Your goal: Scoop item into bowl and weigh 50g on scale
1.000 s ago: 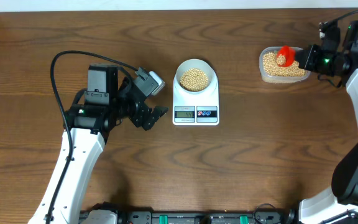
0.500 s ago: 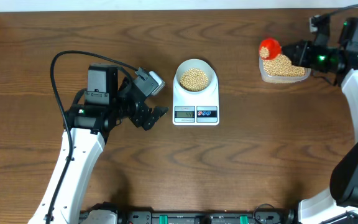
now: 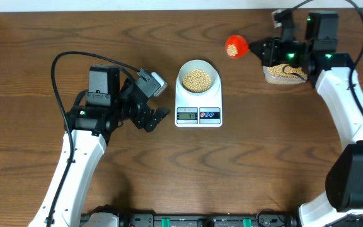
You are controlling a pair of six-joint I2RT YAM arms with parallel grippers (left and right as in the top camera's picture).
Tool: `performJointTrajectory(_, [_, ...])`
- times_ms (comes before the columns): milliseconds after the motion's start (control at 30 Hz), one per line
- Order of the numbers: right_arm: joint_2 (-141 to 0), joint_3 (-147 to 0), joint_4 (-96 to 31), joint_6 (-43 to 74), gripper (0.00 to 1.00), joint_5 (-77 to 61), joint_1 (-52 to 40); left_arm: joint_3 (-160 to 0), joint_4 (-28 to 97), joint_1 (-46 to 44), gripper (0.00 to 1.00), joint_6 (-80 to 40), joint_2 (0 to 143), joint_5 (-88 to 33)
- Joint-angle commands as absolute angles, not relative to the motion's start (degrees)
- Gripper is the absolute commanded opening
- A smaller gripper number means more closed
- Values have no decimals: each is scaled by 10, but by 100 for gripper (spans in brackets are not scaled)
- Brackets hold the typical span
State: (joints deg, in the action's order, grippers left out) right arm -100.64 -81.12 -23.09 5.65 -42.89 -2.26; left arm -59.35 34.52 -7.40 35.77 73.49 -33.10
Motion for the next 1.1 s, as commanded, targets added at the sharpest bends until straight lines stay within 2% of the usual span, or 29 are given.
performJointTrajectory(0, [-993, -808, -229, 50, 1, -440, -43, -590, 346, -75, 89, 350, 734, -338])
performJointTrajectory(533, [-993, -808, -229, -10, 1, -375, -125, -590, 346, -75, 90, 350, 734, -338])
performJointTrajectory(1067, [-993, -808, -234, -66, 1, -351, -163, -590, 346, -75, 89, 350, 734, -338])
